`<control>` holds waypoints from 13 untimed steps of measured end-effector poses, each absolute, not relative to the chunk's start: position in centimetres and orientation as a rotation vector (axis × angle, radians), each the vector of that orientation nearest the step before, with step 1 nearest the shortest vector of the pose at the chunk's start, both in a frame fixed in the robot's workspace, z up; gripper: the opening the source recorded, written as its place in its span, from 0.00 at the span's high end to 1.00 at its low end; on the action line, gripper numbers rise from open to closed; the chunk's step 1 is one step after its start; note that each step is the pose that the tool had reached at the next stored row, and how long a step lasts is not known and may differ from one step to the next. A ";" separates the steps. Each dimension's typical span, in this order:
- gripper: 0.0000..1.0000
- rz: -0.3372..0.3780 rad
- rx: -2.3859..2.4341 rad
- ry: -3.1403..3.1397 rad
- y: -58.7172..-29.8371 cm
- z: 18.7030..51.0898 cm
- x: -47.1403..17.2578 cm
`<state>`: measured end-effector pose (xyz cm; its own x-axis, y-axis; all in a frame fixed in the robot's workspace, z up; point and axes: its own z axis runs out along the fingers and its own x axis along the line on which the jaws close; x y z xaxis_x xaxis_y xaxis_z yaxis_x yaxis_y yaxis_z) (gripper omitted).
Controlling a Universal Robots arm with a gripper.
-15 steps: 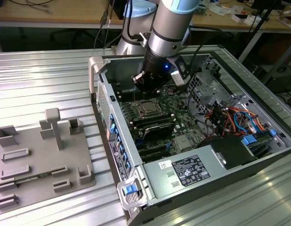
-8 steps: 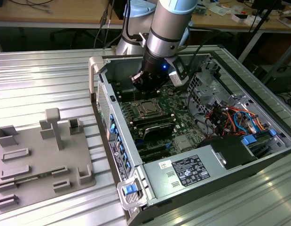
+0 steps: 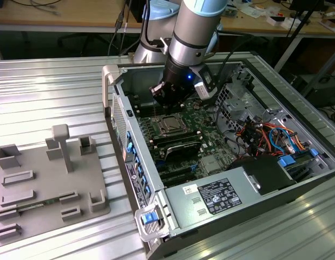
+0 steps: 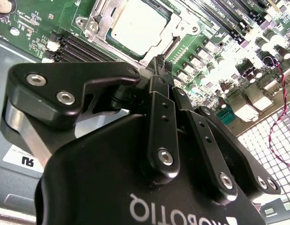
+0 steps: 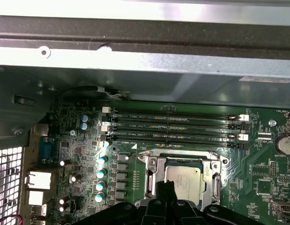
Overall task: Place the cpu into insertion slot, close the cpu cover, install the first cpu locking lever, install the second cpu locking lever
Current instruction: 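Install the first cpu locking lever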
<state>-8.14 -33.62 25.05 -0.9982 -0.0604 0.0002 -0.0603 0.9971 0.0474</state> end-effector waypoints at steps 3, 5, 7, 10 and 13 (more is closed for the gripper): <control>0.89 -0.075 0.094 -3.138 -33.6 25.0 -8.2; 0.89 -0.074 0.095 -3.138 -33.7 25.1 -8.2; 0.89 -0.074 0.095 -3.138 -33.9 25.0 -8.2; 0.89 -0.075 0.094 -3.138 -34.0 25.0 -8.3; 0.89 -0.074 0.095 -3.138 -34.0 24.9 -8.6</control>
